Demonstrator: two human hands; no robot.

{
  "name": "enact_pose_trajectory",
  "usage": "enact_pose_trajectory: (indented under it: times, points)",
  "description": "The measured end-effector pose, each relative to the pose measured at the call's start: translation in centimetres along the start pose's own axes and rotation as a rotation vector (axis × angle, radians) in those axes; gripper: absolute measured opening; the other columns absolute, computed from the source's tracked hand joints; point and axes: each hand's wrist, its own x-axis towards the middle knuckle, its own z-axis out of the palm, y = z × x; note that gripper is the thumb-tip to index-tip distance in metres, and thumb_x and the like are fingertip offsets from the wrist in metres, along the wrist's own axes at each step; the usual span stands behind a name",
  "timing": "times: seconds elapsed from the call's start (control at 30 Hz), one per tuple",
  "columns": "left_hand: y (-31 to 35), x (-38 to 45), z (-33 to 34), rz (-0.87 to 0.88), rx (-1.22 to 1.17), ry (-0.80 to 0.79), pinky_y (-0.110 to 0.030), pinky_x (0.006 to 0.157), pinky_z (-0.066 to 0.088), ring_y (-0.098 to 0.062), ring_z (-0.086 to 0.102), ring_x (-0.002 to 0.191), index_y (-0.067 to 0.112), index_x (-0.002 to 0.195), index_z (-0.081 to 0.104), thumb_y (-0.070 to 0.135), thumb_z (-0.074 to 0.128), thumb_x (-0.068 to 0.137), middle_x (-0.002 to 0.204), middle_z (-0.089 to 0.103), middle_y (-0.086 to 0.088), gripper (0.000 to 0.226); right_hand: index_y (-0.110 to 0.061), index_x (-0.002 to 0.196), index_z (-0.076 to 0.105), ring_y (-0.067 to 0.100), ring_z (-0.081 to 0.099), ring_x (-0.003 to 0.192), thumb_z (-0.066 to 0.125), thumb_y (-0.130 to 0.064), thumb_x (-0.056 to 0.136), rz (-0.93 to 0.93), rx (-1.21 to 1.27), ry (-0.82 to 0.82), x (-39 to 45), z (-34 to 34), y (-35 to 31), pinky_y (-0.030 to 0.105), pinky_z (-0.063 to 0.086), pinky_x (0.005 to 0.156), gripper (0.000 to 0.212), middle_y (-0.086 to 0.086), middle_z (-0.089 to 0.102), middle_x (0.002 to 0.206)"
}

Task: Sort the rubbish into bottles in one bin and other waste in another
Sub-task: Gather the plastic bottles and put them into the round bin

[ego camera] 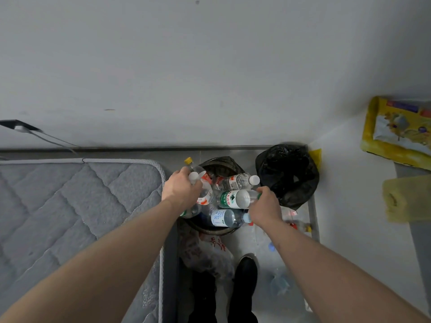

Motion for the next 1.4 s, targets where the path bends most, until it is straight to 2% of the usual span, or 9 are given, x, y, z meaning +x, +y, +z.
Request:
enact_pose_trajectory:
  times: [0.1,0.23,0.43,0.53,0.7,0.8,1.07,1.27,1.4]
  points:
    - [0.3,0.8,-0.1,-0.012,0.053,-0.017,-0.037,0.076,0.041,-0.028,0.054,0.090,0.017,0.106,0.055,0.039,0.043,0.093,0.107,0.061,-0.010,0.028,-0.012,0.141,0.042,0.030,0.055,0.122,0.059,-0.006,0.092,0.008,0.013,0.002,0.1,-0.2,0.4,0.035,0.044,0.094,0.053,0.010,0.045,0.146]
    - [0.4,1.2,-0.4,-0.006,0.106,-0.024,-0.042,0.085,0.046,-0.034,0.059,0.105,0.019,0.129,0.054,0.043,0.040,0.095,0.119,0.058,-0.010,0.044,-0.015,0.149,0.034,0.032,0.055,0.124,0.061,-0.016,0.095,0.028,0.038,-0.015,-0.4,-0.5,1.4,0.038,0.046,0.096,0.060,0.010,0.036,0.154]
    - [0.8,1.7,-0.8,-0.023,0.147,-0.018,-0.045,0.093,0.047,-0.035,0.058,0.116,0.020,0.139,0.051,0.048,0.041,0.099,0.132,0.055,-0.009,0.050,-0.017,0.152,0.031,0.030,0.049,0.133,0.068,-0.019,0.090,0.002,0.018,-0.017,-0.2,-1.0,2.1,0.040,0.044,0.104,0.072,0.008,0.033,0.157]
    - [1.0,1.5,-0.9,-0.021,0.175,-0.012,-0.044,0.089,0.047,-0.036,0.059,0.115,0.019,0.139,0.051,0.053,0.039,0.100,0.132,0.054,-0.009,0.053,-0.018,0.152,0.032,0.029,0.048,0.134,0.068,-0.019,0.089,0.009,-0.002,-0.023,0.0,-1.1,2.3,0.039,0.043,0.106,0.072,0.007,0.033,0.157]
    - [1.0,0.9,-1.0,0.007,0.203,-0.058,-0.044,0.094,0.048,-0.033,0.058,0.116,0.020,0.133,0.055,0.047,0.049,0.096,0.130,0.055,-0.006,0.047,-0.016,0.148,0.036,0.032,0.053,0.128,0.069,-0.020,0.090,0.021,0.006,-0.035,-0.3,-0.8,2.7,0.041,0.045,0.102,0.068,0.009,0.035,0.153]
    - [0.8,0.4,-0.5,0.002,0.218,-0.095,-0.044,0.092,0.050,-0.032,0.059,0.110,0.019,0.131,0.056,0.042,0.050,0.094,0.125,0.054,-0.006,0.044,-0.017,0.147,0.036,0.032,0.054,0.125,0.069,-0.020,0.090,0.033,0.015,-0.040,-0.4,-0.6,2.9,0.042,0.047,0.098,0.066,0.009,0.037,0.150]
    - [0.5,-1.1,1.3,0.066,0.256,-0.163,-0.044,0.090,0.052,-0.032,0.061,0.109,0.022,0.136,0.051,0.039,0.050,0.092,0.132,0.048,-0.004,0.047,-0.016,0.154,0.024,0.035,0.052,0.127,0.070,-0.022,0.087,0.101,0.040,-0.054,-0.1,-0.8,3.8,0.043,0.047,0.099,0.081,0.013,0.031,0.155]
    - [1.0,-1.2,2.2,0.105,0.249,-0.162,-0.042,0.082,0.054,-0.025,0.061,0.097,0.022,0.130,0.052,0.037,0.047,0.094,0.124,0.049,-0.002,0.039,-0.016,0.155,0.025,0.035,0.051,0.130,0.066,-0.023,0.091,0.114,0.015,-0.037,0.4,-1.4,4.3,0.041,0.045,0.099,0.076,0.012,0.029,0.158]
    - [1.3,-1.2,2.4,0.121,0.263,-0.161,-0.043,0.083,0.056,-0.026,0.062,0.101,0.021,0.129,0.054,0.038,0.048,0.094,0.128,0.049,-0.002,0.039,-0.017,0.155,0.024,0.036,0.049,0.132,0.063,-0.024,0.093,0.139,0.029,-0.033,0.9,-1.6,4.5,0.042,0.046,0.101,0.074,0.012,0.029,0.158]
